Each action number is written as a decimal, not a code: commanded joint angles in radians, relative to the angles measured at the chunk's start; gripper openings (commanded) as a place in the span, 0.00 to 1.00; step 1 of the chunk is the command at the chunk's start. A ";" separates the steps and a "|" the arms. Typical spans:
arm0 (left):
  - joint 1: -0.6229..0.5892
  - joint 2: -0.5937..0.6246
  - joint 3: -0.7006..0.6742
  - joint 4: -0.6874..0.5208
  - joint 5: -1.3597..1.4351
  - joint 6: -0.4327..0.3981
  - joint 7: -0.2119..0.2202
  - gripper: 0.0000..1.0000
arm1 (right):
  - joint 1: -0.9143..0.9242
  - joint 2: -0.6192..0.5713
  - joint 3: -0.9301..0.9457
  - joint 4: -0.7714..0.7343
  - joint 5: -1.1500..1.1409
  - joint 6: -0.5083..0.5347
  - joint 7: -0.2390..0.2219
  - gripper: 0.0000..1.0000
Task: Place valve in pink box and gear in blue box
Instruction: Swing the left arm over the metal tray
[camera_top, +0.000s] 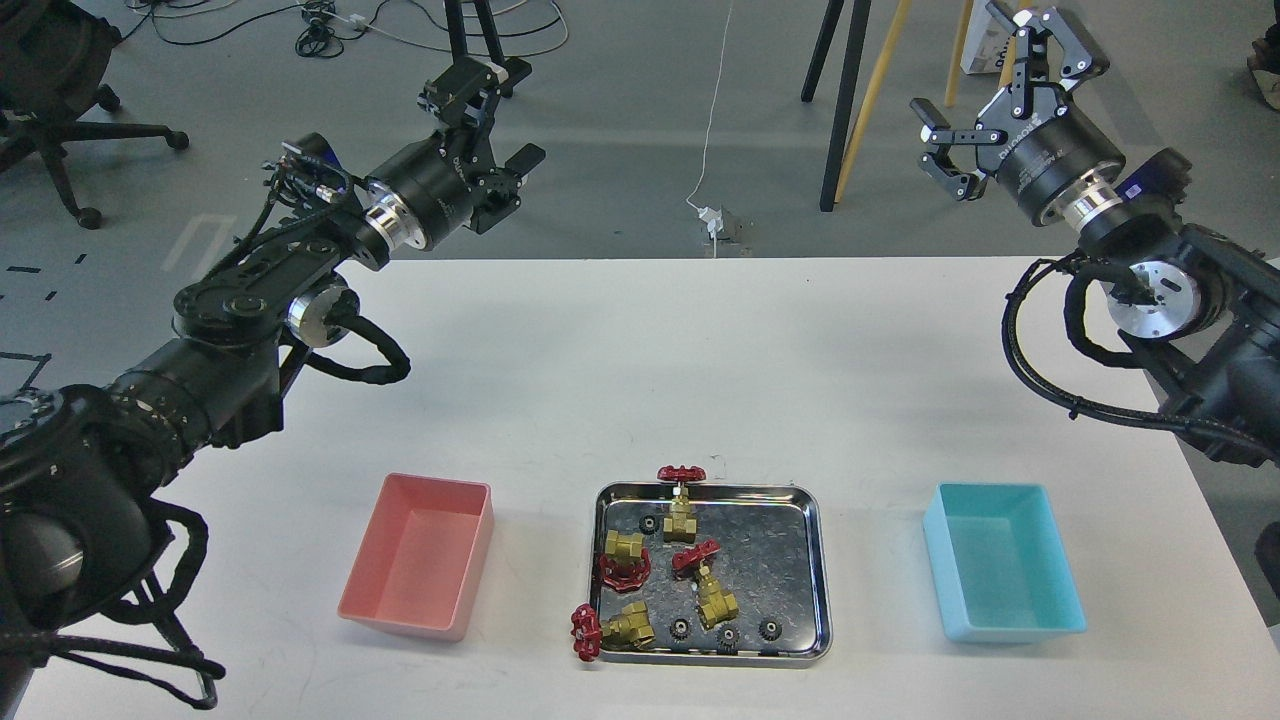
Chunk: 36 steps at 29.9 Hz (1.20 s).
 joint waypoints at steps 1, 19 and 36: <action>0.001 -0.004 -0.018 -0.001 -0.025 0.000 0.000 1.00 | -0.005 0.000 0.000 -0.003 -0.001 0.000 0.000 1.00; -0.140 0.037 -0.085 -0.231 -0.078 0.000 0.000 1.00 | 0.040 -0.033 0.121 -0.015 0.080 0.000 -0.044 1.00; -0.713 0.137 1.031 -1.035 0.694 0.033 0.000 1.00 | -0.029 -0.087 0.133 -0.018 0.122 0.000 -0.156 1.00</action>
